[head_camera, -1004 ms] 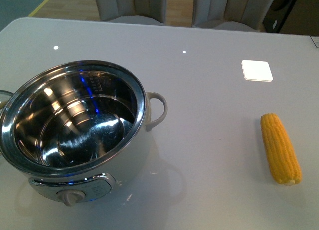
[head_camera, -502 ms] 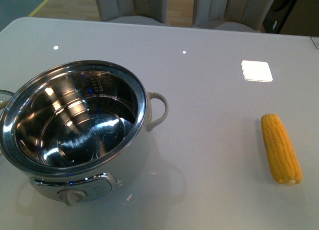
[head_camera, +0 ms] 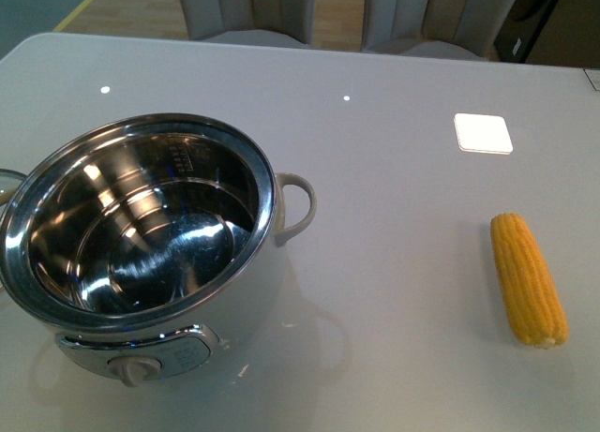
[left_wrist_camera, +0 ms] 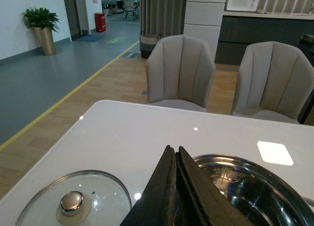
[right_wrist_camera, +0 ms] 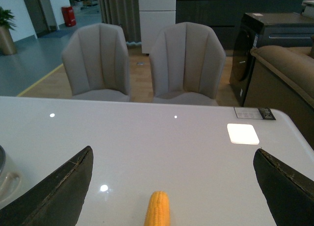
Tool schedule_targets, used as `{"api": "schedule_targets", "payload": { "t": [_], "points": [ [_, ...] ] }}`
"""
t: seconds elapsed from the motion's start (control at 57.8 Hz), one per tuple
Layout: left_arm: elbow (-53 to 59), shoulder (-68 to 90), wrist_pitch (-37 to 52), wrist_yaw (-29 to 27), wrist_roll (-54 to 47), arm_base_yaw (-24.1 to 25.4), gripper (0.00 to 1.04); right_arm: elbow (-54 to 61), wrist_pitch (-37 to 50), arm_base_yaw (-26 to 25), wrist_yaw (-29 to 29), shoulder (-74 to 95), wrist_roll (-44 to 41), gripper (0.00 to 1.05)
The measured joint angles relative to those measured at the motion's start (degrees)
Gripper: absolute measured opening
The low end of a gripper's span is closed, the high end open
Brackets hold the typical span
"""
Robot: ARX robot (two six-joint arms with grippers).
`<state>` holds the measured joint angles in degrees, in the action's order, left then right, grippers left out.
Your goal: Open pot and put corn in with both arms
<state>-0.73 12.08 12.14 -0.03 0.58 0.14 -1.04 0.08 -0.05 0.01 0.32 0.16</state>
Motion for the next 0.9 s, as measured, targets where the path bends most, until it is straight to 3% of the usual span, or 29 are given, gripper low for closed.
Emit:
{"api": "schedule_targets", "payload": {
  "t": [0.138,0.242,0.502,0.796,0.9],
  "points": [
    [0.00,-2.08,-2.12,0.00,0.00,0.00,0.04,0.00,0.00,0.00,-0.02,0.00,0.00,0.96],
    [-0.02,-9.86,-11.34,0.02,-0.02,0.00,0.04,0.00,0.00,0.00,0.00,0.00,0.00,0.96],
    [-0.02,-11.72,-12.07,0.02,0.04,0.00,0.04,0.00,0.00,0.00,0.00,0.00,0.00,0.96],
    [-0.02,-11.72,-12.07,0.02,0.00,0.00,0.57,-0.15,-0.52,0.13,0.59,0.39,0.61,0.96],
    [-0.02,-11.74,-12.09,0.00,0.00,0.00,0.76,-8.70,-20.83,2.60,9.18,13.42,12.07,0.96]
  ]
}}
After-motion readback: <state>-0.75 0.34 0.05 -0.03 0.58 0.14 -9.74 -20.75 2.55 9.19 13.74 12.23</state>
